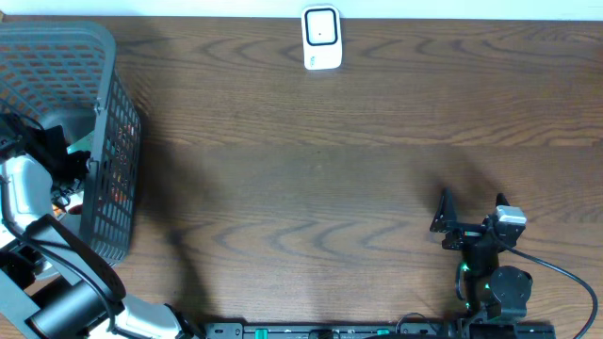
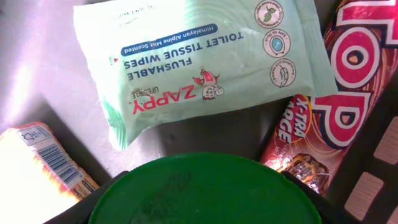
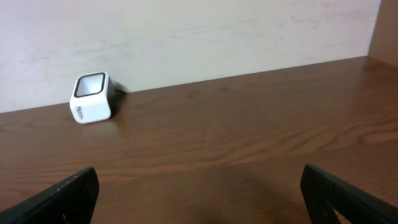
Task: Scan the item barcode
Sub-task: 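Grasp the green-lidded jar with the left gripper and lift it out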
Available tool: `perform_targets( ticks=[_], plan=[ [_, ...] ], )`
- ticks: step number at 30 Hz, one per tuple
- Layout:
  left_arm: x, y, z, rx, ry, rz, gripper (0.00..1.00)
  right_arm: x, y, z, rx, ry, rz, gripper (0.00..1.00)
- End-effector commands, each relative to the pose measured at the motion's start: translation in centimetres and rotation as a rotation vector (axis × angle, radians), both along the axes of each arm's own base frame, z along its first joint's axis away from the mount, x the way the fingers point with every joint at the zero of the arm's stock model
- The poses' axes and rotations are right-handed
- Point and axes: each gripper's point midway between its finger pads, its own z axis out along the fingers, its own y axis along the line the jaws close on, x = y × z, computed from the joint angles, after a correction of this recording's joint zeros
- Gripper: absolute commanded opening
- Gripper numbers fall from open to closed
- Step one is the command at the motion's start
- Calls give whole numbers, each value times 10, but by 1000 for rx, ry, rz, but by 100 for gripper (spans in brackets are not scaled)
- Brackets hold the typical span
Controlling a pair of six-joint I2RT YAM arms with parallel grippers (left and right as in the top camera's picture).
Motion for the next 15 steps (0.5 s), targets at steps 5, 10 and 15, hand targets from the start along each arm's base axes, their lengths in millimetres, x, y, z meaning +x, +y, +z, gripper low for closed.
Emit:
perform_targets(
  ticks=[5, 10, 15],
  plan=[
    [13, 11, 38, 73, -77, 5, 55, 0, 1, 0, -15, -2, 5, 99],
    [18, 16, 76, 141, -166, 6, 60, 0, 1, 0, -15, -2, 5, 99],
    [20, 17, 106, 191, -243, 21, 64, 0, 1, 0, -15, -2, 5, 99]
  ],
)
